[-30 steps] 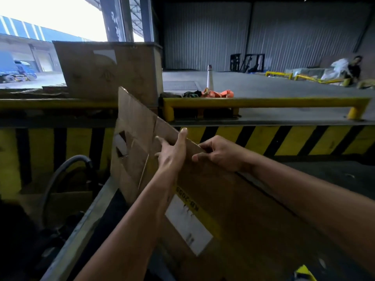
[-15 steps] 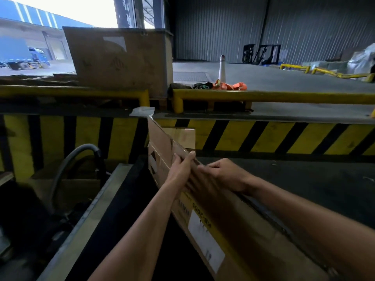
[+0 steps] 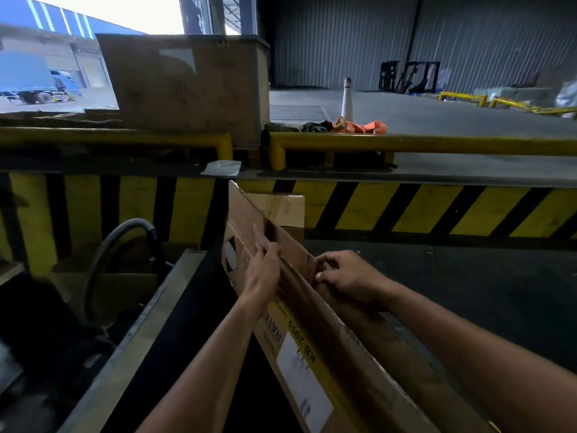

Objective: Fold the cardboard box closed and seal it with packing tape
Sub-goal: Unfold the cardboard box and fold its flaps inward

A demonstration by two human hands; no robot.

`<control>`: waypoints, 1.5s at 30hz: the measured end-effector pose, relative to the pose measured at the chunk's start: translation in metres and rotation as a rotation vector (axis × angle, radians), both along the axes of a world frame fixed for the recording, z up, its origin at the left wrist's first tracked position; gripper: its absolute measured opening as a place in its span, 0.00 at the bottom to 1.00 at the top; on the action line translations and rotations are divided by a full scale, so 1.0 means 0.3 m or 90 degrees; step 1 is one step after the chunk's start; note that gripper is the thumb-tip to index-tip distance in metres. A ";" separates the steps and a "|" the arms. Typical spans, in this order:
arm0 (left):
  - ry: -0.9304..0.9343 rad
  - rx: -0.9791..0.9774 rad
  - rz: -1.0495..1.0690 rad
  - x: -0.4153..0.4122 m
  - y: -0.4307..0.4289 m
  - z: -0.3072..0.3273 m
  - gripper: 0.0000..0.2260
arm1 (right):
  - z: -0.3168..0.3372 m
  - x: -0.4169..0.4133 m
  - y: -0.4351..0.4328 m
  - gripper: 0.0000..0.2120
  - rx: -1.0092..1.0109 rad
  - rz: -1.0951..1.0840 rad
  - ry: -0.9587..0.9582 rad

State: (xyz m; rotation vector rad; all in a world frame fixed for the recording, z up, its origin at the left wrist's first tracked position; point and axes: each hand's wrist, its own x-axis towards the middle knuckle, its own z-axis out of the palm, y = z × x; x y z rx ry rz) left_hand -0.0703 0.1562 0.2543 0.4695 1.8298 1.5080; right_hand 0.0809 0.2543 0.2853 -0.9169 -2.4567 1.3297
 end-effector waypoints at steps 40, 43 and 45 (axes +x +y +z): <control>0.301 -0.093 0.043 -0.204 -0.160 0.332 0.35 | 0.172 0.100 0.158 0.23 0.294 -0.156 -0.012; 0.309 -0.087 0.052 -0.257 -0.181 0.367 0.29 | 0.188 0.153 0.137 0.24 0.315 -0.150 -0.013; 0.318 -0.100 0.049 -0.289 -0.181 0.370 0.28 | 0.195 0.191 0.118 0.23 0.313 -0.122 -0.038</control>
